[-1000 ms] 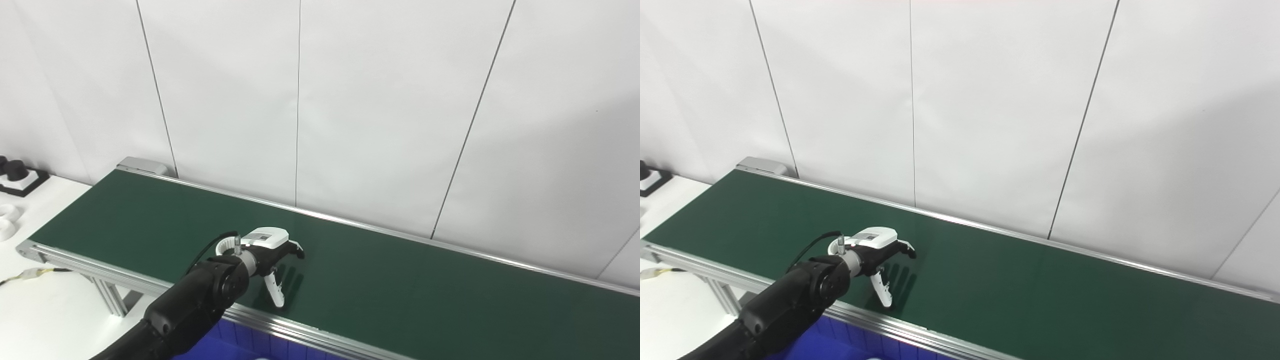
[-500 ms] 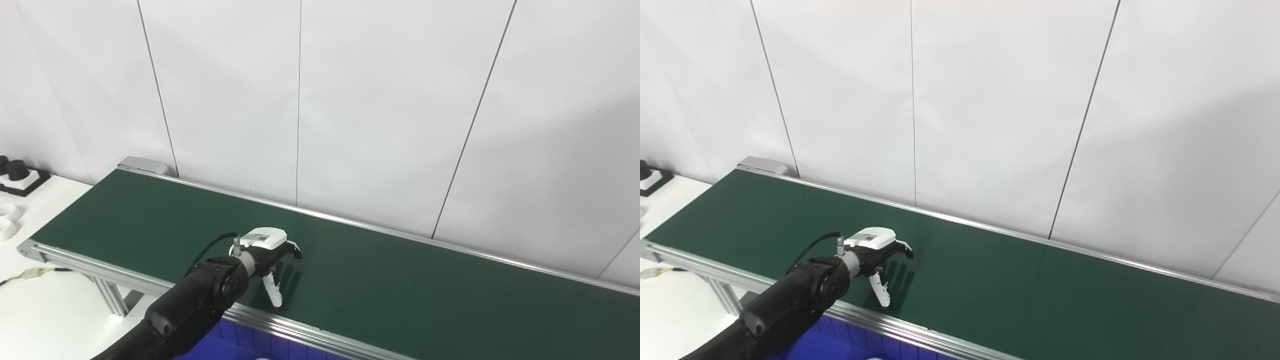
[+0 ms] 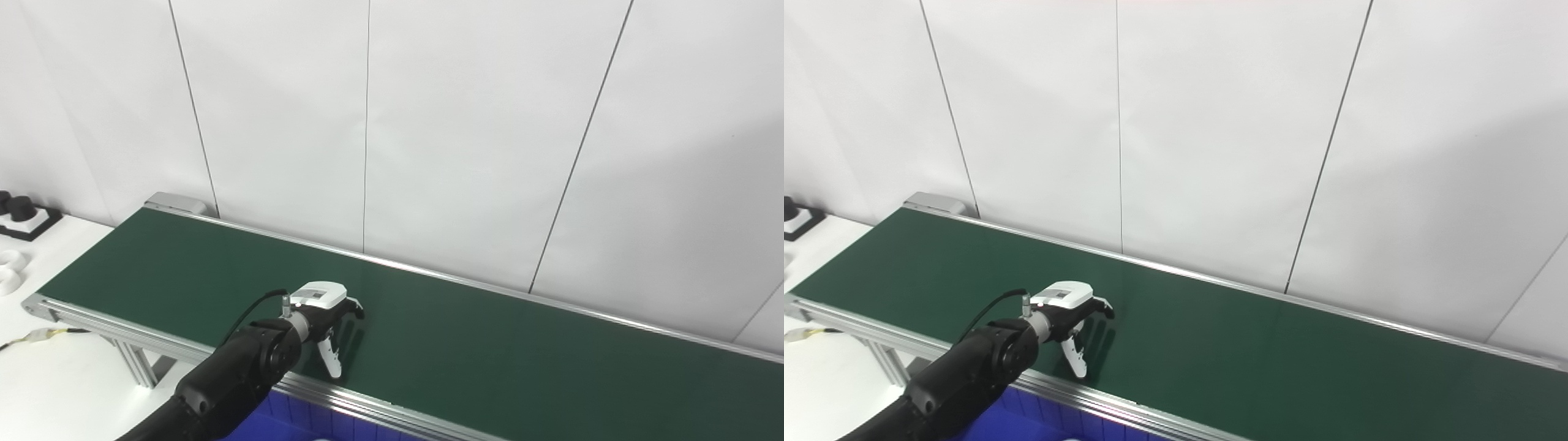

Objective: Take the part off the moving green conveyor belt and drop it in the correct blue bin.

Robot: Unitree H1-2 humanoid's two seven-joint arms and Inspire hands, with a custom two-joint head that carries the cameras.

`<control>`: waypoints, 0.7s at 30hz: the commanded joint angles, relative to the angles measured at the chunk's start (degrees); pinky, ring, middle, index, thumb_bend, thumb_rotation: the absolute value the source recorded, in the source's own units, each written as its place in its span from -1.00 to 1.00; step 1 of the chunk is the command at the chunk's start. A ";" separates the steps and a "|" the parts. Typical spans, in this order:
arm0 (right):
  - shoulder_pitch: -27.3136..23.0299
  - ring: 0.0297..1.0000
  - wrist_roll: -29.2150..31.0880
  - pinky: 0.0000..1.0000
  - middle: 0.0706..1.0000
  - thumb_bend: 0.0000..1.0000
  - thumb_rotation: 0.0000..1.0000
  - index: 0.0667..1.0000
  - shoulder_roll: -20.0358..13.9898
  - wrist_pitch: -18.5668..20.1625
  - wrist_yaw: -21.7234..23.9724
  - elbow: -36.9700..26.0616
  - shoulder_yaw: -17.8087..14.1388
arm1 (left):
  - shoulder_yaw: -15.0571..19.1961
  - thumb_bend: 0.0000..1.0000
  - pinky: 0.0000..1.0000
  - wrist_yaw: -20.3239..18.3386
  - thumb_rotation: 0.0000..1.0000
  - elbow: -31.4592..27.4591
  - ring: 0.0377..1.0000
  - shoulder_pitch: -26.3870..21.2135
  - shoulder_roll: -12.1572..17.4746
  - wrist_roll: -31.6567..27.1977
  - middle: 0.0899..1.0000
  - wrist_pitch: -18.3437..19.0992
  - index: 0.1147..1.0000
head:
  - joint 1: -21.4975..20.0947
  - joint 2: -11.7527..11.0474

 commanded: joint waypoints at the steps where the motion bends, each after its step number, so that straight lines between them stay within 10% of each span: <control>1: -0.22 0.59 0.30 0.44 0.65 -0.33 0.64 0.82 0.03 -1.41 0.12 -1.63 -0.20 | 0.41 0.70 0.93 2.56 -1.00 -0.12 0.69 -2.80 1.46 0.65 0.71 -1.44 0.58 | 0.08 0.04; 21: 0.31 0.58 0.20 0.43 0.64 -0.35 0.64 0.82 -0.06 -1.05 0.07 -2.44 -0.27 | 0.02 0.66 0.87 5.66 -1.00 0.77 0.63 -3.10 1.28 1.65 0.67 -2.36 0.56 | -0.01 0.26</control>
